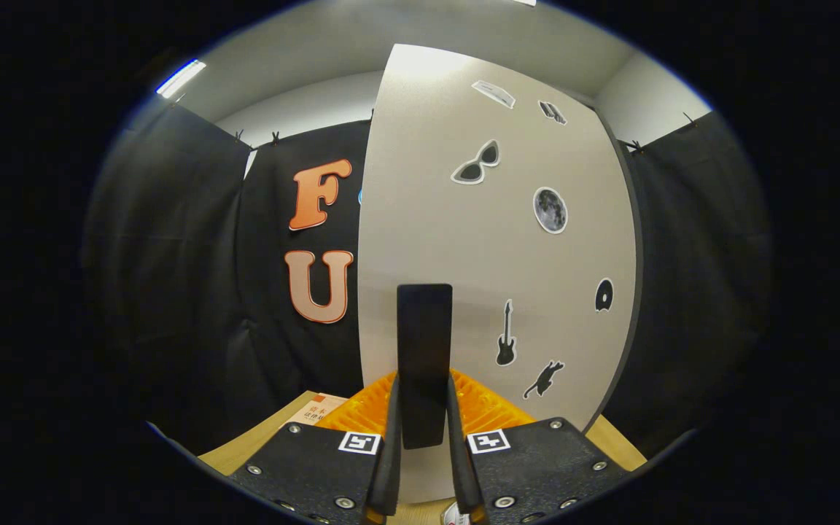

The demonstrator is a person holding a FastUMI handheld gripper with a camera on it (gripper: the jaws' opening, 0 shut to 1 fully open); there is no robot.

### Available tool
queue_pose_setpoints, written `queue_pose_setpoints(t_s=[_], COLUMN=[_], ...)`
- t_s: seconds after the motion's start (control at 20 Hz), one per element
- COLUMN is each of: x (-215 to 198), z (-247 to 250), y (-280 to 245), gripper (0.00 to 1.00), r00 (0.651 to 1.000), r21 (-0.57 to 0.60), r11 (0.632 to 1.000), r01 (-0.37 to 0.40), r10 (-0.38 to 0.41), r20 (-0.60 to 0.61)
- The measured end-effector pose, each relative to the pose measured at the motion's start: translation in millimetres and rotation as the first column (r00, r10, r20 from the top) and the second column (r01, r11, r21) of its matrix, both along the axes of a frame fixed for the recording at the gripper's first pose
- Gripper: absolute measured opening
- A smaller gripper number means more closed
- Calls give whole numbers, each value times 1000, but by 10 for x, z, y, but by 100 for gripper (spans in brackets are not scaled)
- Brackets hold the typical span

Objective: Open the shoe cabinet door, grab the shoes and put them into the shoe cabinet, then close the shoe cabinet door.

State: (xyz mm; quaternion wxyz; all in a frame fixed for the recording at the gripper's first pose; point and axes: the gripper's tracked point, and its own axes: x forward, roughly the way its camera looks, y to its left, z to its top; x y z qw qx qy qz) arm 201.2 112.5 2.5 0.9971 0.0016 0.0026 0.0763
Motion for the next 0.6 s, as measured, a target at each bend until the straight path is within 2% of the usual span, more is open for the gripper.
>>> queue_pose_setpoints(t_s=[0.6], x=[-397], z=[-62], y=[-374], gripper=[28], r00=[1000], r21=[20], r11=[1000], r01=[-9], r10=[9], r20=[3])
